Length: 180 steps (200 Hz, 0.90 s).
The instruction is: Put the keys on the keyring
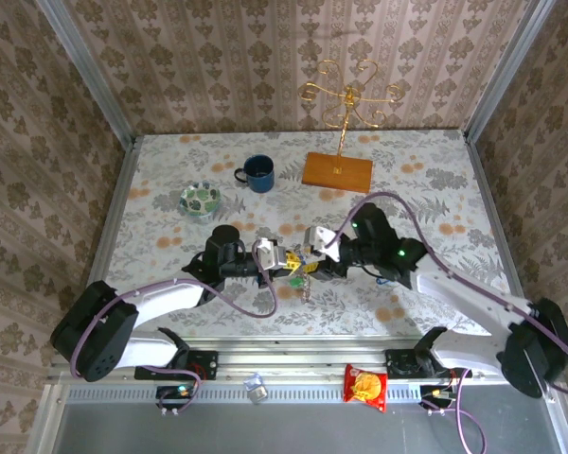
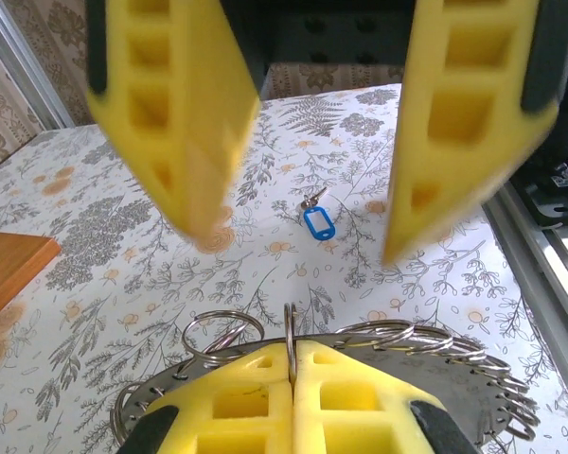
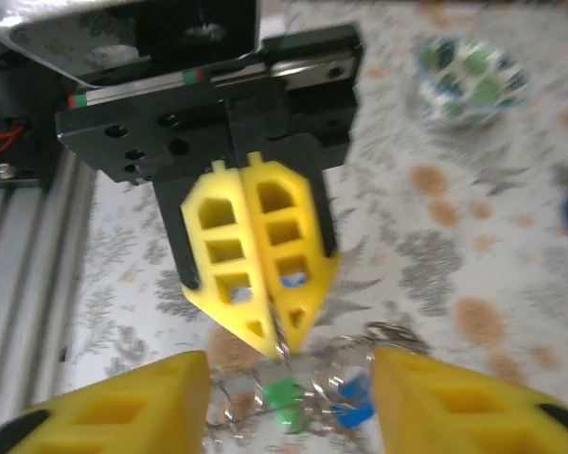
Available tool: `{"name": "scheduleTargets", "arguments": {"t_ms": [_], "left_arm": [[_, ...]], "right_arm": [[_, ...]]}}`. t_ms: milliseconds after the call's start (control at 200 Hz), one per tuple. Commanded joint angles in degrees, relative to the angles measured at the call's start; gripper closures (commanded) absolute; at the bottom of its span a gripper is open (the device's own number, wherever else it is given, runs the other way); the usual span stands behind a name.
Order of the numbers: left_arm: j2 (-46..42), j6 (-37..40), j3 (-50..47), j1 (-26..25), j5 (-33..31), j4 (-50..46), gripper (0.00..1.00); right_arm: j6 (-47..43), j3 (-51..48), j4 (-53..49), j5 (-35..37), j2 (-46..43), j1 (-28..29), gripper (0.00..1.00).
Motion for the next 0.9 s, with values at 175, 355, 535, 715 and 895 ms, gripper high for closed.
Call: {"name": "scheduleTargets", "arguments": {"t_ms": [175, 355, 535, 715, 895], "left_arm": [[-1.9, 2.0, 1.4, -0.4, -1.9, 0.8, 1.0], [-2.9, 4.5, 1.4, -1.0, -4.0, -0.6, 1.0], [-3.9, 6.2, 1.8, -1.5, -4.5, -2.5, 1.0], [-3.7, 6.7, 3.2, -1.9, -4.7, -5.6, 1.0], [-3.6, 7.1, 3.6, -2.5, -5.4, -6.4, 1.0]], "right_arm": [[41.0, -6.2, -6.6, 34.0, -11.9, -0.8, 0.47], [64.1, -2.5, -29.5, 47.1, -9.2, -1.9, 0.47], [74.3, -2.5, -36.4, 44.2, -2.4, -4.5, 0.5], [77.5, 0.9, -42.3, 45.4, 6.6, -6.4, 0.42], [78.2, 1.4, -39.6, 44.0, 11.1, -8.7, 0.4]]}}
